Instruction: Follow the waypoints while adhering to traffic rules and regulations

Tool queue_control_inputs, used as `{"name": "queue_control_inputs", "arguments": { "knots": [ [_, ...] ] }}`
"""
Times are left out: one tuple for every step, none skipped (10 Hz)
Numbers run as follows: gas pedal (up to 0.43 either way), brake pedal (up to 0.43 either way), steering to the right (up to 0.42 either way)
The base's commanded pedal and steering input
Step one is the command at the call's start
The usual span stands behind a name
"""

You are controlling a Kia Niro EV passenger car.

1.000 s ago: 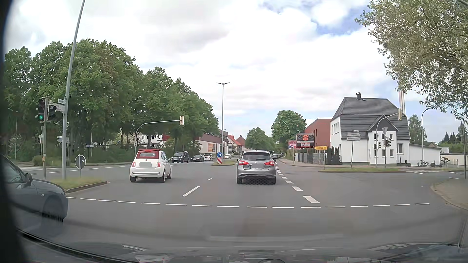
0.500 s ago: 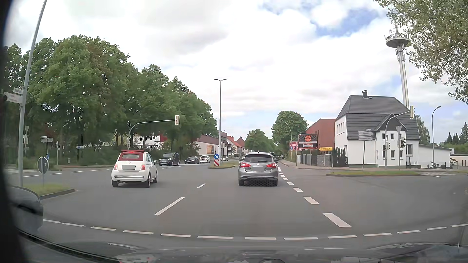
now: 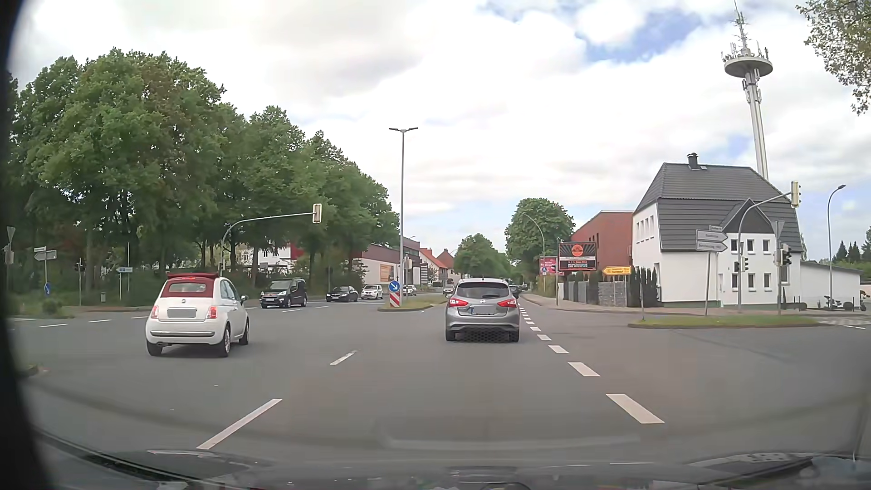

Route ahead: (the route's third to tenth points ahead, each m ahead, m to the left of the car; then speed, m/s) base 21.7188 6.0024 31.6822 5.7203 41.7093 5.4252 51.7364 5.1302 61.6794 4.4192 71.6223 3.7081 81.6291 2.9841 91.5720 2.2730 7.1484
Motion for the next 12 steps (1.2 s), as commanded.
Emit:
{"name": "queue_control_inputs", "arguments": {
  "knots": [
    [0.28,0.0,0.009],
    [0.28,0.0,0.009],
    [0.28,0.0,0.009],
    [0.268,0.0,0.009],
    [0.248,0.0,0.009],
    [0.24,0.0,0.01],
    [0.24,0.0,0.01],
    [0.228,0.0,0.011],
    [0.228,0.0,0.011],
    [0.228,0.0,0.012],
    [0.228,0.0,0.012],
    [0.22,0.0,0.011]
  ]
}}
